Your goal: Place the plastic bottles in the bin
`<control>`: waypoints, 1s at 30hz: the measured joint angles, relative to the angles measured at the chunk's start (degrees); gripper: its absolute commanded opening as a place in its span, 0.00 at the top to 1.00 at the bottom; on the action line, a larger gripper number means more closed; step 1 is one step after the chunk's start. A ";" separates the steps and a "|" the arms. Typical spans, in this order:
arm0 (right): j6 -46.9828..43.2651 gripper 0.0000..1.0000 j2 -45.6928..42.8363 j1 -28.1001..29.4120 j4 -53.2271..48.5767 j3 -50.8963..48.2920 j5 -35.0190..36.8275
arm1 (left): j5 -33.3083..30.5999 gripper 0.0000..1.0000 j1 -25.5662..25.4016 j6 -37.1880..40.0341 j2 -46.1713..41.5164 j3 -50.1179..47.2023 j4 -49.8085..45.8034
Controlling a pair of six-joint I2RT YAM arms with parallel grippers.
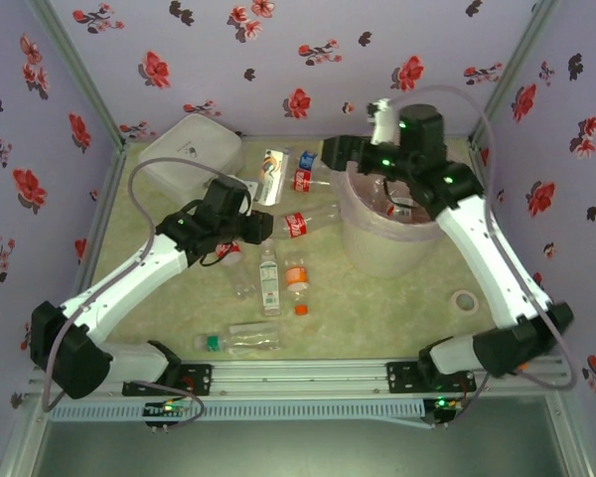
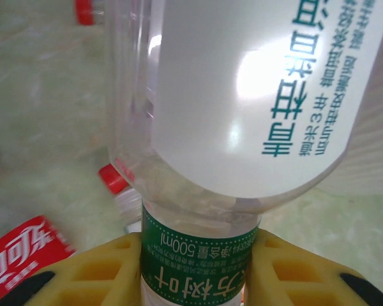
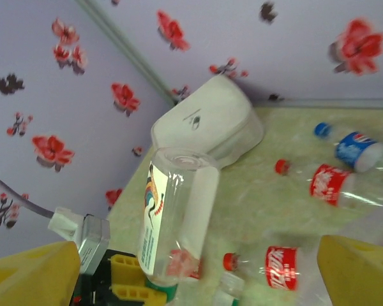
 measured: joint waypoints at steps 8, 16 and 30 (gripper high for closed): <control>-2.43 0.01 10.71 5.25 -3.43 6.78 -2.45 | 8.57 1.00 -0.15 3.21 -3.80 -2.14 5.64; -2.84 0.40 11.58 5.35 -3.08 6.82 -6.54 | 11.26 1.00 -0.68 3.85 -4.70 -3.30 7.78; -6.69 0.66 10.10 3.45 -8.04 16.28 -2.14 | 10.43 0.00 -1.16 2.64 -4.85 -3.87 9.31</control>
